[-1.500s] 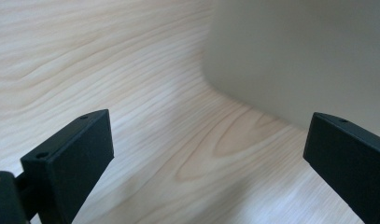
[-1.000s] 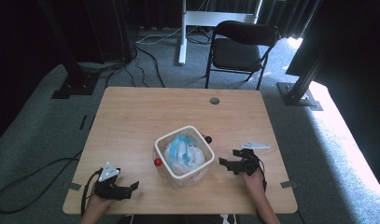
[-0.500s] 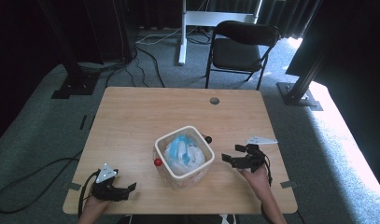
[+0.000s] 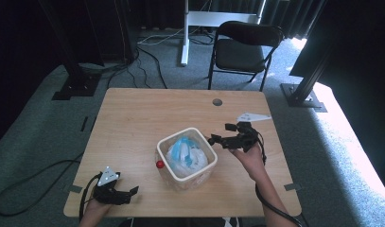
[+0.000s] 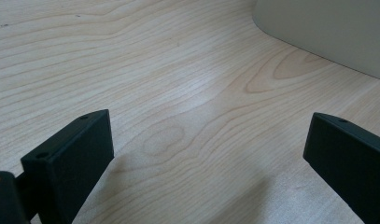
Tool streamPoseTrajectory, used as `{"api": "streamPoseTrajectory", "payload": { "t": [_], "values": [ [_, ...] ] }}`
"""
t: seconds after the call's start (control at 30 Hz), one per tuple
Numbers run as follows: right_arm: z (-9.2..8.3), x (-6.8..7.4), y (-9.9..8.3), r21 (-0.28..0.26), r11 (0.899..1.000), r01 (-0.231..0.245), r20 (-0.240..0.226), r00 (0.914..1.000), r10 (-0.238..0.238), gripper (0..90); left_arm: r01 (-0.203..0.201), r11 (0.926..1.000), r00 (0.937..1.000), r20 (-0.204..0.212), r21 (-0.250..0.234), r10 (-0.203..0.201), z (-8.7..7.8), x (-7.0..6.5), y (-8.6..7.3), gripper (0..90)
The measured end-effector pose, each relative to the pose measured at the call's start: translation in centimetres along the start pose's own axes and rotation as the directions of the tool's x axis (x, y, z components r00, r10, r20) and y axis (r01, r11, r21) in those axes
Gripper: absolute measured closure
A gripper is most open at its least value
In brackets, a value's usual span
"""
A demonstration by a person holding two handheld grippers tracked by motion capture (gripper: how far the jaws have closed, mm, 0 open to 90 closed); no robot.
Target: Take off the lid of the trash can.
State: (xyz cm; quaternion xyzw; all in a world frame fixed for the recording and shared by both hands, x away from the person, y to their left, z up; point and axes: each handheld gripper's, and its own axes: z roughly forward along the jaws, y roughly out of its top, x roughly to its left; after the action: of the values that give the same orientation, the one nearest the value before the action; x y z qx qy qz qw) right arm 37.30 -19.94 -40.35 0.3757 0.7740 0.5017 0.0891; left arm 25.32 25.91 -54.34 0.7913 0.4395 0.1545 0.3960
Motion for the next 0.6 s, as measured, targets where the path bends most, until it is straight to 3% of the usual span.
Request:
{"api": "streamPoseTrajectory", "payload": {
  "t": [0.17, 0.37, 0.6],
  "values": [
    [2.2, 0.7, 1.8, 0.038, 0.999, 0.013, -0.041, 0.9991, -0.012, 16.9, 0.001, 1.0, 1.0, -0.001, 0.002, -0.001, 0.0, 0.0, 0.0, 1.7],
    [4.9, 1.0, 2.4, 0.092, 0.996, 0.018, -0.094, 0.9955, -0.009, 35.8, 0.006, 1.0, 1.0, 0.004, 0.006, -0.006, 0.1, 0.1, 0.0, 1.7],
    [6.7, 1.3, 2.7, 0.169, 0.985, 0.02, -0.071, 0.9975, -0.008, 46.9, 0.002, 1.0, 1.0, 0.004, 0.008, -0.002, 0.1, 0.0, 0.0, 1.7]
  ]
}}
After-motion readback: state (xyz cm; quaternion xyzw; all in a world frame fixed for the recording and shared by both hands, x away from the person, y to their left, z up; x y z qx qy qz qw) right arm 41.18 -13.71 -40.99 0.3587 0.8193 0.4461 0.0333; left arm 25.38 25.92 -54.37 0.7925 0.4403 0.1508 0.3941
